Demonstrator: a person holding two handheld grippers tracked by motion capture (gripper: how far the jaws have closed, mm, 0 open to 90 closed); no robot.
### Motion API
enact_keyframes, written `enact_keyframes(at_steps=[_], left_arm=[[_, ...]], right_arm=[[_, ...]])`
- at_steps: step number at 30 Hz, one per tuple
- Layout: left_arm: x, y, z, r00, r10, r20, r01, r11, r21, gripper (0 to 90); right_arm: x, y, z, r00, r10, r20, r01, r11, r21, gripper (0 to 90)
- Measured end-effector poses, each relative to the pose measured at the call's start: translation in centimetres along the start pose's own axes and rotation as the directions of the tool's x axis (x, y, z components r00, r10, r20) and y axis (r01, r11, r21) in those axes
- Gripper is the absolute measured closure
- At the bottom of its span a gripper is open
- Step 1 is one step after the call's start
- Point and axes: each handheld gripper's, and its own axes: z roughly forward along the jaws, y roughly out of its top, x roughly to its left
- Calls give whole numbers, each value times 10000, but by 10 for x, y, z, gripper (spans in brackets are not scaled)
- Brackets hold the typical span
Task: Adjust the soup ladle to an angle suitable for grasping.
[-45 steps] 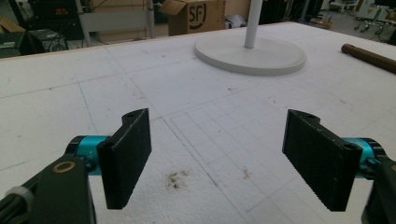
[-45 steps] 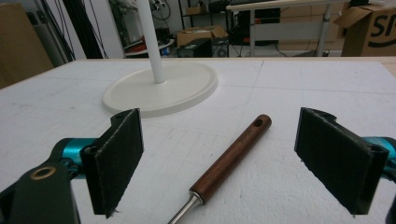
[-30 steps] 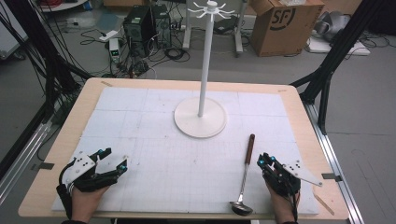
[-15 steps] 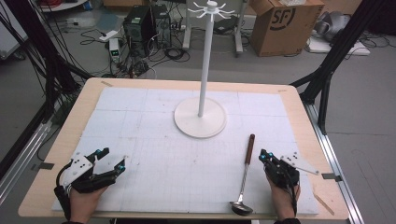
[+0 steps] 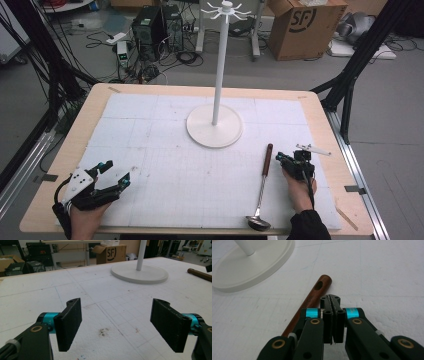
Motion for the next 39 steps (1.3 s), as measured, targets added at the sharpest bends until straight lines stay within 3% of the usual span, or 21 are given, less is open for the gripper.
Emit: enact_keyframes(at_steps=[8,28,39], left_arm=[[-1,0,2,10000,15,5,-15,10000,55,260],[0,0,3,10000,32,38,-32,9999,132,264],[0,0,4,10000,49,65,-50,9998,170,266]], right_arm=[[-3,10,19,9996,-133,253,108,9952,971,892],[14,31,43,9965,-815,-190,836,9803,1788,891],[23,33,49,9929,-1112,-411,1171,9744,1919,892]])
